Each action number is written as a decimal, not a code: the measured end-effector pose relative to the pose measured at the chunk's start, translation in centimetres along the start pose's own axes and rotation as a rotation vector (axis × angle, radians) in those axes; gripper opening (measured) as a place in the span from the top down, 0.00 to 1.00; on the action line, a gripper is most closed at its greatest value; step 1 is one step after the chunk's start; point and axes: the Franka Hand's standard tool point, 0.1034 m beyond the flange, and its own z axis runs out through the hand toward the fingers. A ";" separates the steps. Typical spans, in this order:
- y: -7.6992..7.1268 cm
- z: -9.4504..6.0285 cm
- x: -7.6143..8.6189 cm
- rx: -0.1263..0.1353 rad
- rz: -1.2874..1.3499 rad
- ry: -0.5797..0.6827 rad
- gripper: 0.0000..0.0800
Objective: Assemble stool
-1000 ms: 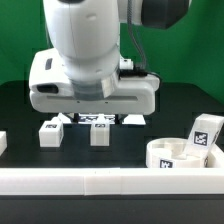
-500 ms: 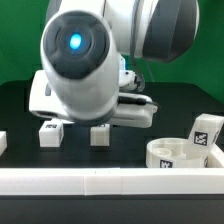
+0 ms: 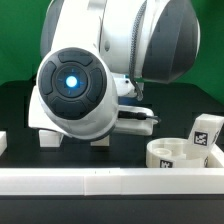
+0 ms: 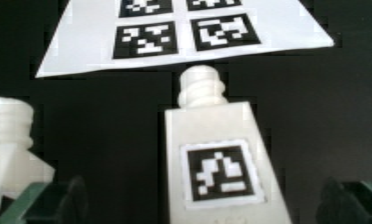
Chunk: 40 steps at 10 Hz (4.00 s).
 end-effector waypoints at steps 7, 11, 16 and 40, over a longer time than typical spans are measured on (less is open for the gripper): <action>-1.1 0.5 0.6 0.018 -0.086 0.000 0.19; -0.9 0.4 0.8 0.020 -0.082 0.009 0.19; -1.0 0.5 1.2 0.021 -0.073 0.020 0.35; -7.0 -9.5 -4.9 0.130 0.065 0.976 0.58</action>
Offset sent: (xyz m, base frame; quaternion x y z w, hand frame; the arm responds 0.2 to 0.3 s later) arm 0.0065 0.0288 -0.0053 0.0184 -0.0085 -0.1236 0.9921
